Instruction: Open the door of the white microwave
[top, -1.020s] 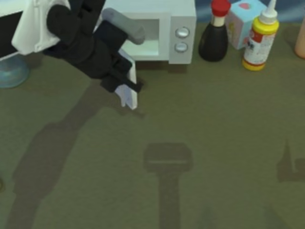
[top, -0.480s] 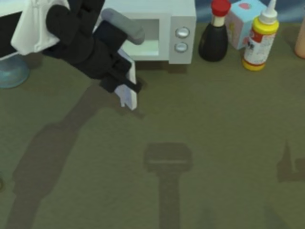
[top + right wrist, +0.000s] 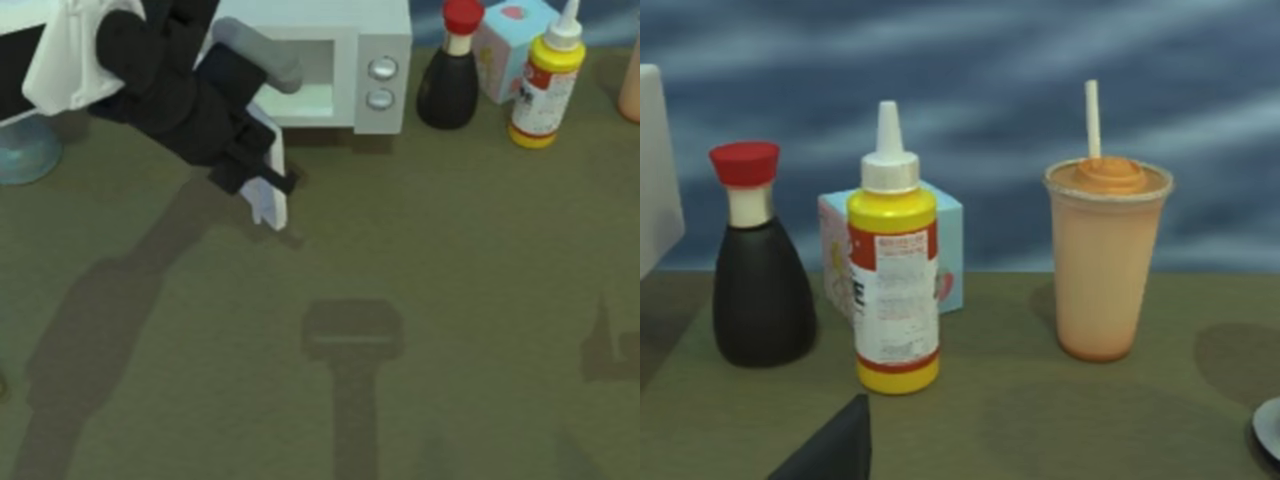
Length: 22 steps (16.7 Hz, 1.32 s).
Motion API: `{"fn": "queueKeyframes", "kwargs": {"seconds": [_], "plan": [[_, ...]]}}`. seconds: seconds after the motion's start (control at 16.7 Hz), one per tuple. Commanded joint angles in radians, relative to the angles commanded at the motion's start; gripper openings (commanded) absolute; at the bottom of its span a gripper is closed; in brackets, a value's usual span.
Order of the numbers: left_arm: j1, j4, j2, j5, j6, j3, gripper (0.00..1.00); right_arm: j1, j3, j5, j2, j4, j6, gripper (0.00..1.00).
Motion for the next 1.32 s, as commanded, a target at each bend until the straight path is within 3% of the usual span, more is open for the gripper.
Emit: {"fn": "queueKeyframes", "kwargs": {"seconds": [0.48,0.96,1.32], "plan": [[-0.003,-0.001,0.002,0.007,0.000,-0.004,0.00,0.000,0.000,0.000,0.000,0.000,0.000,1.00],[0.067,-0.034,-0.035,0.090,0.173,-0.037,0.00,0.000,0.000,0.000,0.000,0.000,0.000,1.00],[0.069,-0.036,-0.036,0.093,0.179,-0.039,0.00,0.000,0.000,0.000,0.000,0.000,0.000,1.00]]}}
